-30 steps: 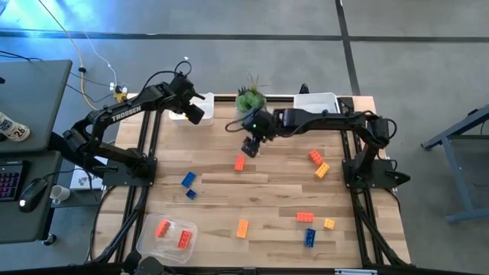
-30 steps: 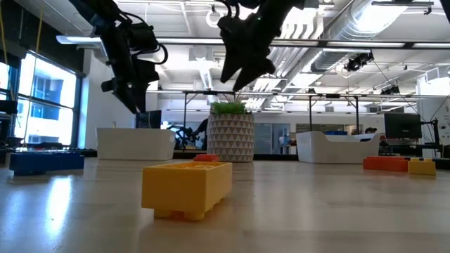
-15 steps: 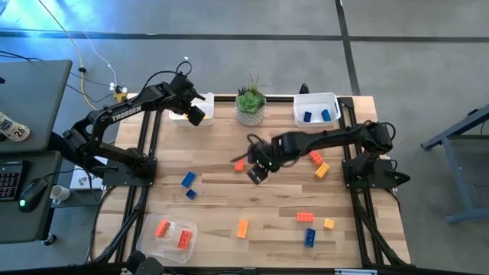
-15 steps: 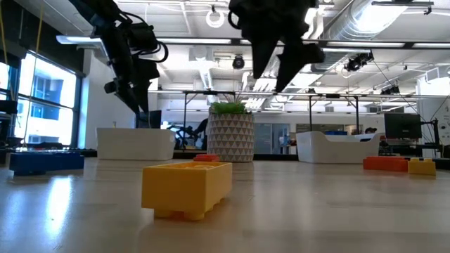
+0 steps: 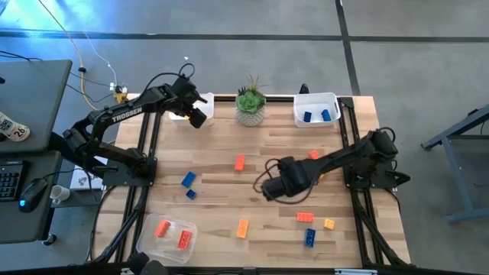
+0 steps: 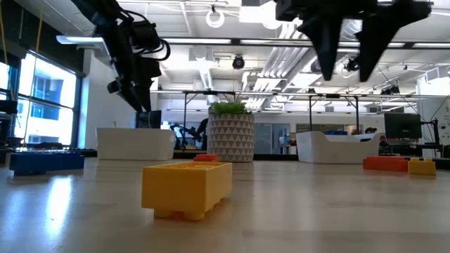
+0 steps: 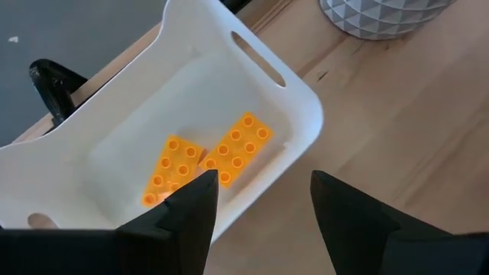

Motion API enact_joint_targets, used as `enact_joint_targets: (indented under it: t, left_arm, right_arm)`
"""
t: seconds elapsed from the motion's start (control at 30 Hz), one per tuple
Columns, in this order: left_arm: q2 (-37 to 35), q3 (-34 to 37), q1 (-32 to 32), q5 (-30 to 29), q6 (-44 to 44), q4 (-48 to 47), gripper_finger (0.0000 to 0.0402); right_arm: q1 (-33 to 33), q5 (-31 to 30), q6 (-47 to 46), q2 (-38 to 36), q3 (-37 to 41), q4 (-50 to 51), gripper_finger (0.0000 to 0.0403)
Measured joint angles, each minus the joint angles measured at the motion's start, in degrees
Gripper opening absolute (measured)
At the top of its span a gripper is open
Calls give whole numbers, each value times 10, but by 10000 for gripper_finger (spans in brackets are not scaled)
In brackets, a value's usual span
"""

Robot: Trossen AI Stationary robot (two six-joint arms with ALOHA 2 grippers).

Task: Sort & place blocks by color
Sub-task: Put the blue game piece into the right white bin

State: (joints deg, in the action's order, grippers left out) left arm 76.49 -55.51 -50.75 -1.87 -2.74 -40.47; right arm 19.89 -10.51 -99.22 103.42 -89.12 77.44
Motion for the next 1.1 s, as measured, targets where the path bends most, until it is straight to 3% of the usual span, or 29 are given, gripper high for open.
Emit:
enact_joint_targets:
  t: [0.23, 0.63, 0.8, 1.1]
  left_arm:
    - [0, 0, 14, 0, 19, 0, 197]
    - [0, 0, 31, -1, 19, 0, 197]
    - [0, 0, 39, -3, 15, 0, 197]
    - [0, 0, 48, -3, 15, 1, 197]
  right_arm:
    - [50, 10, -136, 0, 0, 44, 234]
    - [125, 55, -258, 0, 0, 94, 234]
    - [149, 121, -272, 0, 0, 128, 234]
    - [184, 101, -295, -1, 6, 123, 234]
